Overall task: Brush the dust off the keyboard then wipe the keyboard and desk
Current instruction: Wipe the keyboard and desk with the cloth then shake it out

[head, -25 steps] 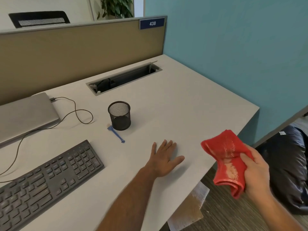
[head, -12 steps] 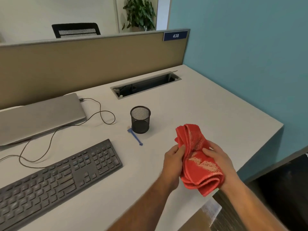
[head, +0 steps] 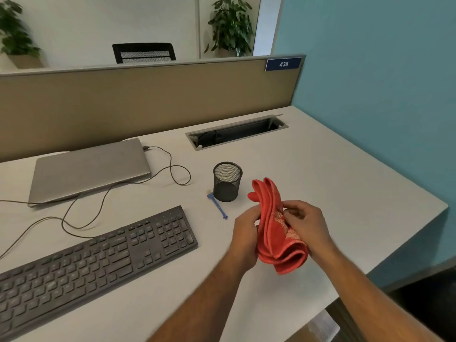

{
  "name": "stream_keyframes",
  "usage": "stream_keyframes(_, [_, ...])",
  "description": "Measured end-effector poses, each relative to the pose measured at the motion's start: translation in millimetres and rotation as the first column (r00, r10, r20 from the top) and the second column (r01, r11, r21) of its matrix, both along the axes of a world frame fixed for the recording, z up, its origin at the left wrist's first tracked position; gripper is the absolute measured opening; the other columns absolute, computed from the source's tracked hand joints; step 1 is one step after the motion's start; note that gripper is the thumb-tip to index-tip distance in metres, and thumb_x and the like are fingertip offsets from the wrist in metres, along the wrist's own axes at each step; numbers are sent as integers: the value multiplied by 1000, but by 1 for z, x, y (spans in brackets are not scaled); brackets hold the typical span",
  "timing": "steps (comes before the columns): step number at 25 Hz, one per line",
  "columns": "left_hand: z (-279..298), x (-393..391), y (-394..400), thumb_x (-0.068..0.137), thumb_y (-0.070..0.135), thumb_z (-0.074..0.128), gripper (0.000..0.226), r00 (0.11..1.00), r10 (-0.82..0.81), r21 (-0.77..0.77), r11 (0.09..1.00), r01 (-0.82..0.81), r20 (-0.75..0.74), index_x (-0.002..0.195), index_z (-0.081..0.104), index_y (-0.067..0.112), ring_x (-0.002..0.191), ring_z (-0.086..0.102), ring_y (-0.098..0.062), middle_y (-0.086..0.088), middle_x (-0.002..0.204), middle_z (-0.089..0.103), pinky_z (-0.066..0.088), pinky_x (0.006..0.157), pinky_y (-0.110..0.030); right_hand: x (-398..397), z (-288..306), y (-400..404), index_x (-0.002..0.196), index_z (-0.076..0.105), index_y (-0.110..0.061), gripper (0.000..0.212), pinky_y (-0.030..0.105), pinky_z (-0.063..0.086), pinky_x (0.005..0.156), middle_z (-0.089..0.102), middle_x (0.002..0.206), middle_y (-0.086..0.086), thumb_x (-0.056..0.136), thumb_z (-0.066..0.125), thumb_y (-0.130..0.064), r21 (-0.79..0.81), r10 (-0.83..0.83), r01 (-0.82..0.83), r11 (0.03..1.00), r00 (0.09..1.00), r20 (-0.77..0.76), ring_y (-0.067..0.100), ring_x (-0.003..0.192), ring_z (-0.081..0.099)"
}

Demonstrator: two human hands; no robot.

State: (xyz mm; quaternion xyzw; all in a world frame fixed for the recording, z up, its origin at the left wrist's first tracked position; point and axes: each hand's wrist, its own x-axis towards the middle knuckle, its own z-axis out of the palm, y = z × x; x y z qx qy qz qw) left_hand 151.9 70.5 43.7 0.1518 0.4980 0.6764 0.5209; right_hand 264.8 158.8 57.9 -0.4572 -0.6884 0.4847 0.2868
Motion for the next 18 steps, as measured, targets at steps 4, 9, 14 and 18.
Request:
stream_keyframes(4, [11, -20, 4, 93, 23, 67, 19, 993, -43, -20, 999, 41, -106, 109, 75, 17, 89, 72, -25, -7, 98, 75, 60, 73, -35, -28, 6, 11, 94, 74, -22, 24, 47, 57, 78, 73, 88, 3, 92, 50, -25, -160, 88, -88, 983, 996, -7, 26, 84, 70])
stream_keyframes(9, [10, -33, 20, 87, 2, 63, 22, 960, -4, -40, 999, -8, -280, 105, 72, 12, 79, 66, -27, -14, 87, 64, 59, 81, -54, -53, 13, 20, 96, 73, -16, 31, 47, 56, 83, 74, 90, 9, 86, 63, -43, -297, 219, -226, 928, 974, -55, 27, 84, 71])
stream_keyframes(14, [-7, -43, 23, 82, -13, 53, 42, 965, 88, -64, 992, -107, -245, 110, 70, 13, 83, 66, -28, -17, 90, 63, 62, 72, -46, -60, 3, 52, 108, 65, -3, 22, 50, 51, 91, 72, 97, 17, 91, 55, -12, -498, 130, -133, 857, 991, -42, 35, 94, 68])
stream_keyframes(18, [-30, -54, 13, 68, 0, 61, 49, 941, 208, -198, 944, -264, -265, 113, 58, 20, 89, 72, -28, -13, 98, 69, 63, 71, -49, -53, -10, 77, 108, 64, -2, 22, 45, 52, 90, 72, 99, 16, 89, 57, -12, -593, 77, -63, 803, 997, -1, 32, 94, 68])
